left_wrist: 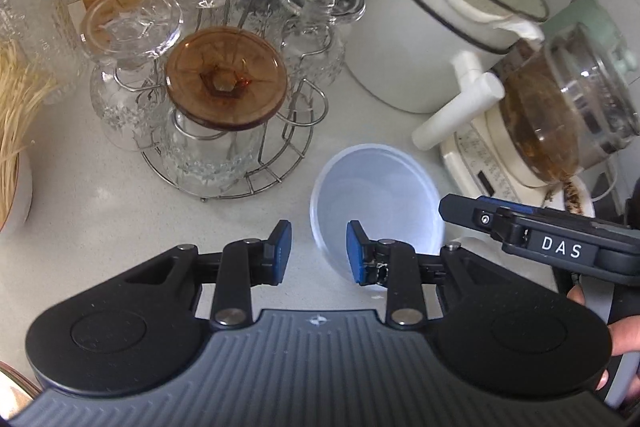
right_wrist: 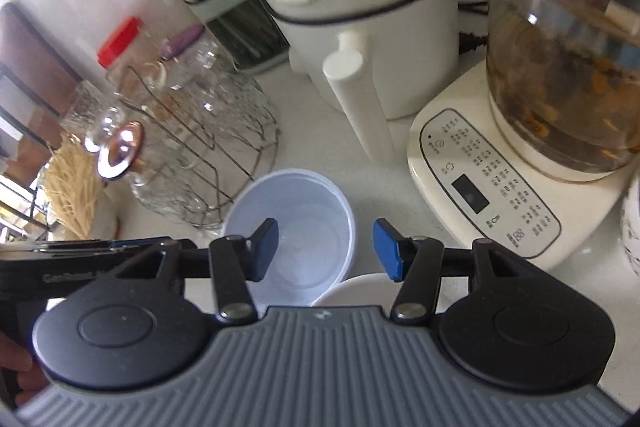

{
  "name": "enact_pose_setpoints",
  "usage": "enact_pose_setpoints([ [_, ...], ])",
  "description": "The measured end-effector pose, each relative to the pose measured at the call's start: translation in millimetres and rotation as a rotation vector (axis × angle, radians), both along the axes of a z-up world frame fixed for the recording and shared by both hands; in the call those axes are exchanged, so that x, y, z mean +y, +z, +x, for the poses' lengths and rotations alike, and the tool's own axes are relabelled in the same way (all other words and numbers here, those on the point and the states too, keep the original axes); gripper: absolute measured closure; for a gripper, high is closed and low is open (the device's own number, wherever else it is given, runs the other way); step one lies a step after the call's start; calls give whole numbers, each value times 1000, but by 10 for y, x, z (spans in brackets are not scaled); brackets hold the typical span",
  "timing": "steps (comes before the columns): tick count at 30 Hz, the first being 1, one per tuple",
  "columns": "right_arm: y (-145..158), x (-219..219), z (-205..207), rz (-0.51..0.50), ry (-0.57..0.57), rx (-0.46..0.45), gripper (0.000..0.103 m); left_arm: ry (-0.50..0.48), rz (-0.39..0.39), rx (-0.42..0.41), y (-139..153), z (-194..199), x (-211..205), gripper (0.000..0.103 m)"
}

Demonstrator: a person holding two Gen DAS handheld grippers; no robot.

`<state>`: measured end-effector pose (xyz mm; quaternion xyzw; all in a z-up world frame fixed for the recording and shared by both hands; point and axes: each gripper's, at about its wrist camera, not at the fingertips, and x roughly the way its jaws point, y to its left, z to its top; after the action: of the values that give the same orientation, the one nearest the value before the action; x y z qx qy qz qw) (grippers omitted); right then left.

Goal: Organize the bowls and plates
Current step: 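Close the right tool on the bowl rim while the left tool closes beside it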

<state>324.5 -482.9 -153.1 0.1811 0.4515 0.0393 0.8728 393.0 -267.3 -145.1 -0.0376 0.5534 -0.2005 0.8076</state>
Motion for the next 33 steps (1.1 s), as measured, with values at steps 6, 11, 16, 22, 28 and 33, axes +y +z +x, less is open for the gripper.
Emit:
enact_pose_setpoints([
  [6,-187,-101,158,29,16,45,47,23,19,16,-139,63,-120,68],
  [11,-281,-145,232,33,33,55,65,28,15,32,-222,88,-172,68],
  [16,-355,-173,292,21,33,73,74,25,9,48,-300,131,-222,73],
  [22,-459,-184,352,33,68,93,79,23,36,60,-360,187,-300,84],
  [28,-501,-165,394,41,85,94,87,45,36,71,-449,229,-291,94],
  [33,-513,-172,435,60,100,94,93,34,42,50,-419,248,-310,95],
])
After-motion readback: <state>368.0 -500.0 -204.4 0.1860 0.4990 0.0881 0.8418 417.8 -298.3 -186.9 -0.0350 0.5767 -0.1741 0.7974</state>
